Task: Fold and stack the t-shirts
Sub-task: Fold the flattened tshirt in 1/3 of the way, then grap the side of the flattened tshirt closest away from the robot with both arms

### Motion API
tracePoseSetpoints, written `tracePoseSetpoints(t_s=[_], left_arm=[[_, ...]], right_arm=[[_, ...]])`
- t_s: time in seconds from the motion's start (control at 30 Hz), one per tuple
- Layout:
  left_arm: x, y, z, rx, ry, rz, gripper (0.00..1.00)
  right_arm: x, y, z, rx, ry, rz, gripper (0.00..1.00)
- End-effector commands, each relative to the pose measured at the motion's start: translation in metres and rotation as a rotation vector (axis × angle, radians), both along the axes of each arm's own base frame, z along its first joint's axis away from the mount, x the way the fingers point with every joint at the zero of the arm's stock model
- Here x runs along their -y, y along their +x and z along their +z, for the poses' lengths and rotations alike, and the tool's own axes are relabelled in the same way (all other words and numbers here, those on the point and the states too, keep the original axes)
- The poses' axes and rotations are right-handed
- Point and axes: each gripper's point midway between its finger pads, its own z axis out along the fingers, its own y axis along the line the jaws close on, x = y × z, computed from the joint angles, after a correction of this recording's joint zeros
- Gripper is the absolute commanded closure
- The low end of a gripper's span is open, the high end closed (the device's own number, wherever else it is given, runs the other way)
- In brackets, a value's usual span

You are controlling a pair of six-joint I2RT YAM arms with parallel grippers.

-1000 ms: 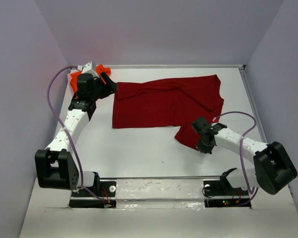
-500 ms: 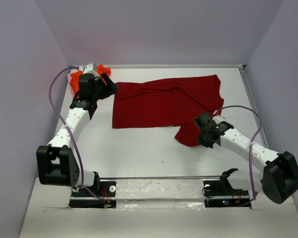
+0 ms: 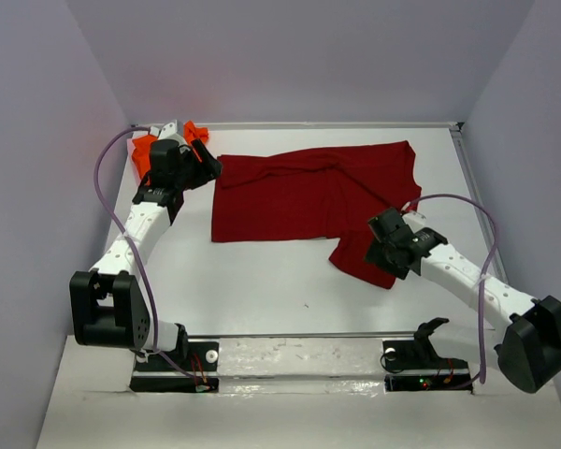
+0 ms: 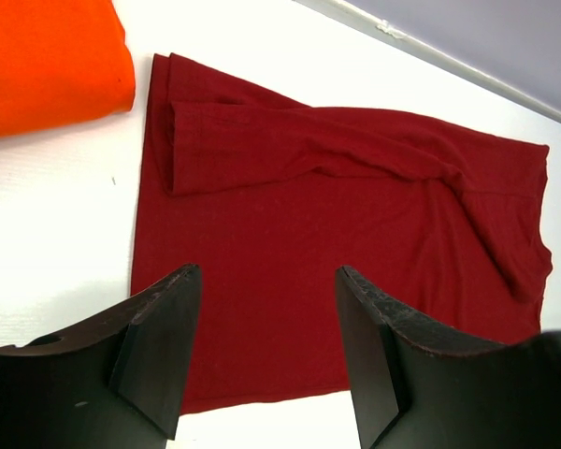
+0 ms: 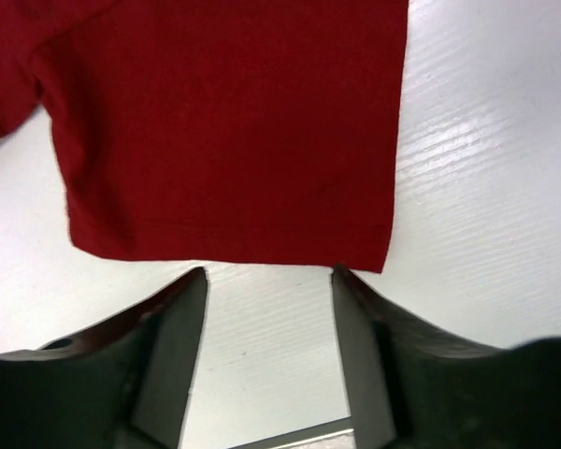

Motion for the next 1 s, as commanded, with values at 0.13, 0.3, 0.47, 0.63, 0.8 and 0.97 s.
tracePoseSetpoints(t_s=[0.13,0.3,0.47,0.63,0.8,0.97], left_arm=[[0.004,0.002,0.027,0.079,0.007,-0.019,0.32],[0.003,0.002,0.029,0.084,0.008,-0.018,0.32],[0.003,0.001,0.033,0.093,0.006,-0.017,0.32],[0.003,0.0,0.035,0.098,0.009,-0.017,0.32],[0.003,0.0,0.037,0.103,0.008,-0.017,0.32],[0.003,-0.001,0.038,0.105,0.007,-0.016,0.32]], right_arm=[[-0.009,0.006,-0.015,-0.074,-0.033,0.047,0.28],[-0.012,-0.009,-0.019,-0.103,0.023,0.021,0.28],[0.006,-0.028,-0.021,-0.117,0.012,-0.104,0.3],[0.018,-0.031,-0.02,-0.122,-0.036,-0.164,0.32],[0.015,-0.039,-0.035,-0.202,-0.048,-0.178,0.37],[0.009,-0.048,-0.056,-0.258,-0.012,-0.205,0.38]])
